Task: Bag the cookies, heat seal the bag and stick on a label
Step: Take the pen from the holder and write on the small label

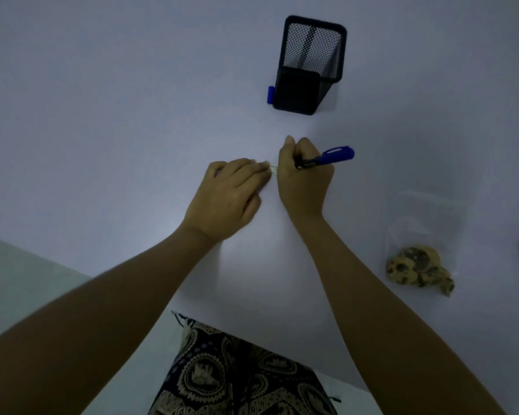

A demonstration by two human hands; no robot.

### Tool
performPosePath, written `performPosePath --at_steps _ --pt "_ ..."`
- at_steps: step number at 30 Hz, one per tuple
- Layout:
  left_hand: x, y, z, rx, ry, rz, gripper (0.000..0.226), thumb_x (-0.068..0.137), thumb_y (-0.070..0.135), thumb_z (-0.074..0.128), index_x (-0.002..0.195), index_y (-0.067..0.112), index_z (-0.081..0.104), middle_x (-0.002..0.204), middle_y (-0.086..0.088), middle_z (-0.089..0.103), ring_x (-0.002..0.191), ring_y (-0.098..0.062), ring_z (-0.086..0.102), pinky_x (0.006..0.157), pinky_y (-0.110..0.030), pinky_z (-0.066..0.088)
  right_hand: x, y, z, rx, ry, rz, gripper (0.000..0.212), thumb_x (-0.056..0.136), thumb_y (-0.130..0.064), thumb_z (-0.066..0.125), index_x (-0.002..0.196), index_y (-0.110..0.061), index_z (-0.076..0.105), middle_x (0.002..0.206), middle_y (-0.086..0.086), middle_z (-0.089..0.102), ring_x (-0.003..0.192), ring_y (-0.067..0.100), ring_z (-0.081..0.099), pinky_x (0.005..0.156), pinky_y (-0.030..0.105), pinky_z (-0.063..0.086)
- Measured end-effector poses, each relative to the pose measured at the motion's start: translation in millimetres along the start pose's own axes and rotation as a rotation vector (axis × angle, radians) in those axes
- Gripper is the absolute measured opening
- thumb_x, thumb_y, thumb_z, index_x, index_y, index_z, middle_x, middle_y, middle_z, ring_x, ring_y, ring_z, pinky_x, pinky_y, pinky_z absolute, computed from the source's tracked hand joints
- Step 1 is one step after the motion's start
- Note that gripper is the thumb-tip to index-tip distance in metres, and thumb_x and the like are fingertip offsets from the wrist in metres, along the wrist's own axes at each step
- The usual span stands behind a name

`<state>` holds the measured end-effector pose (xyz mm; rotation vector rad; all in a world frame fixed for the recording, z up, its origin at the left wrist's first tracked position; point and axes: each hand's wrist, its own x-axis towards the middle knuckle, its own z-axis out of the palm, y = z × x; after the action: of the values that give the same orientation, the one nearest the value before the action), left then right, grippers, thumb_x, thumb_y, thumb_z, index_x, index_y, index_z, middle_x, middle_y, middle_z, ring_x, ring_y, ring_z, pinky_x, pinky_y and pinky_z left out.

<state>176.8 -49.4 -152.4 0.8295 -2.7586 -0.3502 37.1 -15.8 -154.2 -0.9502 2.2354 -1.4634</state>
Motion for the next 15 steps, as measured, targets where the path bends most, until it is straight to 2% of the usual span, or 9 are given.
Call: performPosePath --at_steps 3,7,9,13,15 --pt "0.3 0.5 -0.2 -0.006 -0.023 -0.006 0.037 0.087 0.018 0.051 0.122 0.013 0.063 0.129 -0.003 0.063 0.119 -0.022 0.057 0.089 -0.037 0.04 0.2 -0.3 -1.2 0.02 0.005 0.021 0.039 0.091 -0.014 0.055 0.057 -0.015 0.036 0.044 -0.007 0.033 0.04 0.01 0.035 0.04 0.032 0.034" --pt "0.0 0.9 -0.2 -0.008 -0.038 -0.012 0.037 0.087 0.018 0.05 0.122 0.013 0.063 0.129 -0.002 0.063 0.119 -0.021 0.056 0.09 -0.036 0.039 1.3 -1.9 -2.3 0.014 -0.024 0.007 0.045 0.092 -0.013 0.055 0.056 -0.023 0.029 0.044 -0.012 0.031 0.039 0.006 0.034 0.039 0.022 0.031" --pt "0.3 0.7 -0.1 -0.015 -0.047 -0.015 0.037 0.087 0.018 0.05 0.122 0.013 0.062 0.129 -0.003 0.063 0.119 -0.022 0.056 0.09 -0.037 0.04 1.2 -2.7 -2.0 -0.001 -0.027 -0.001 0.046 0.092 -0.013 0.054 0.057 -0.026 0.028 0.045 -0.013 0.032 0.04 0.006 0.034 0.039 0.023 0.032" --pt "0.9 0.5 -0.7 -0.02 -0.071 -0.026 0.038 0.087 0.016 0.049 0.123 0.012 0.062 0.129 -0.004 0.063 0.12 -0.023 0.056 0.092 -0.039 0.041 0.4 -2.2 -1.3 0.032 -0.03 0.025 0.041 0.093 -0.013 0.054 0.058 -0.017 0.034 0.045 -0.011 0.032 0.04 0.007 0.034 0.04 0.021 0.031" --pt "1.1 0.2 -1.4 -0.024 -0.065 -0.024 0.039 0.086 0.014 0.05 0.123 0.012 0.062 0.128 -0.004 0.064 0.119 -0.023 0.056 0.091 -0.039 0.041 1.1 -2.0 -1.2 0.028 -0.029 0.029 0.042 0.093 -0.013 0.054 0.057 -0.018 0.033 0.044 -0.01 0.033 0.04 0.007 0.035 0.04 0.021 0.031"
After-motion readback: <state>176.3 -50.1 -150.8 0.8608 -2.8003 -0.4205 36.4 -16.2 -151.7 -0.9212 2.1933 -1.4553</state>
